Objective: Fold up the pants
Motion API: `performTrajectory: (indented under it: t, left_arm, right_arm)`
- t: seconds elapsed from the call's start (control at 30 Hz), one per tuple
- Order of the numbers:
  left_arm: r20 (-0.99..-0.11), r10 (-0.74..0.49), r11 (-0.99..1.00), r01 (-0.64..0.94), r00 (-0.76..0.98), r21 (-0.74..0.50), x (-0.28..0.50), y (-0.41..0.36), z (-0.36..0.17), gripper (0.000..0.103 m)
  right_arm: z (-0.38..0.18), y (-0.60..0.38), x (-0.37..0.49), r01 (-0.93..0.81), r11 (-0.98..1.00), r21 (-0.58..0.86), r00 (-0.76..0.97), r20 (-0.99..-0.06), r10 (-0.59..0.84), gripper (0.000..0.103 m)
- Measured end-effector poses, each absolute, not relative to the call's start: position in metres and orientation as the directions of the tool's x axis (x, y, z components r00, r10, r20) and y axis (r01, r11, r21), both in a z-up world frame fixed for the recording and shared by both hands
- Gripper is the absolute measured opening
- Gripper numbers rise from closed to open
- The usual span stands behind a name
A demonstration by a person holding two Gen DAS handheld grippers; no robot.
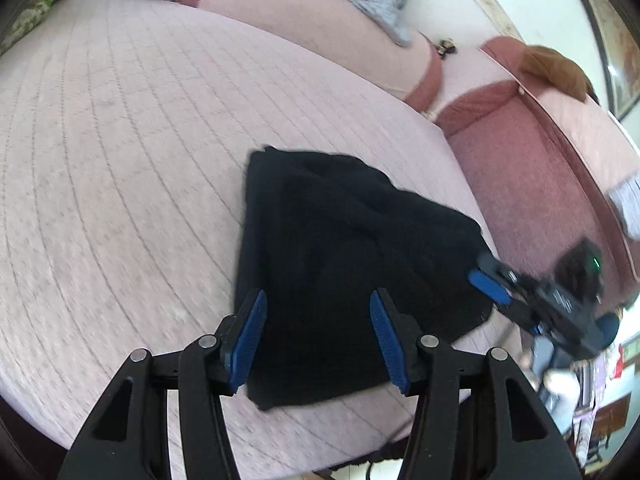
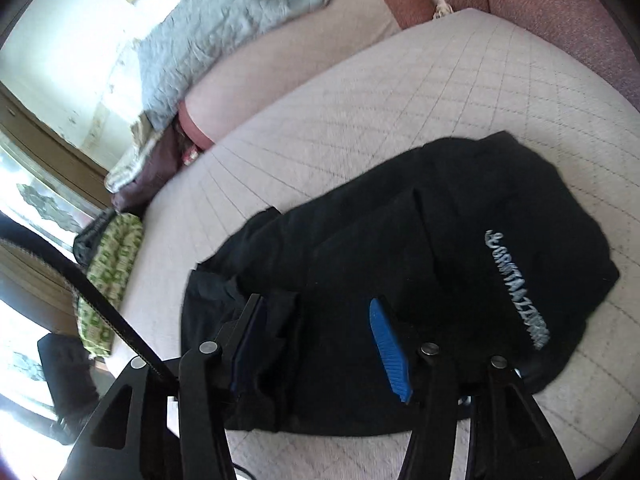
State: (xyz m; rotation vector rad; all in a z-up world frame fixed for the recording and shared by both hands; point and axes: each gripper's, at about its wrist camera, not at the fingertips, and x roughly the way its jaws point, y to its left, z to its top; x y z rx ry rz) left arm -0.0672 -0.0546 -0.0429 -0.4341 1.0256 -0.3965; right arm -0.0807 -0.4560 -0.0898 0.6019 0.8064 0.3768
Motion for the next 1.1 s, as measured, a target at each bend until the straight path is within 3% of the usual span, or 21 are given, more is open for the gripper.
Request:
performTrajectory:
  t: [0.37,0.4,0.47,0.63,0.73,0.87,1.1]
  left_arm:
    - [-0.779,-0.430,0.895,0.097,0.457,-0.436,-0.027,-0.069,-0.057,0.059]
    - [-0.780,-0.423,0.899,0.103,0.461,-0.426,-0.022,-0.072,-0.057,0.059]
    - [-0.793,-0.389,0.916,0.107,0.468,-0.386,-0.014,-0.079,-0.057,0.059]
    - [-0.817,-0.342,0.937,0.103,0.464,-0.334,-0.012,-0.086,-0.059,0.059]
    - [-0.815,-0.353,0.934,0.116,0.459,-0.339,-0.020,-0.085,-0.045,0.059]
    - [-0.777,-0.385,0.923,0.209,0.498,-0.323,-0.030,-0.099,-0.006,0.059]
    - [-0.762,-0.486,0.854,0.415,0.428,-0.312,-0.007,-0.194,0.024,0.070]
  right_arm:
    - [-0.120,-0.385,-0.060,-0.187,0.780,0.598,0.524,-0.611,0.594,0.060]
    - [-0.120,-0.378,-0.060,-0.199,0.801,0.565,0.528,-0.627,0.573,0.057]
    - [-0.117,-0.368,-0.060,-0.209,0.844,0.495,0.538,-0.662,0.521,0.014]
    - [-0.126,-0.390,-0.051,-0.116,0.840,0.530,0.561,-0.663,0.496,0.014]
    - [-0.124,-0.419,-0.062,-0.060,0.803,0.593,0.614,-0.612,0.498,0.020]
    - [-0.117,-0.472,-0.100,0.016,0.770,0.638,0.735,-0.530,0.423,0.040]
    - [-0.137,-0.542,-0.151,0.244,0.677,0.695,0.816,-0.524,0.244,0.065]
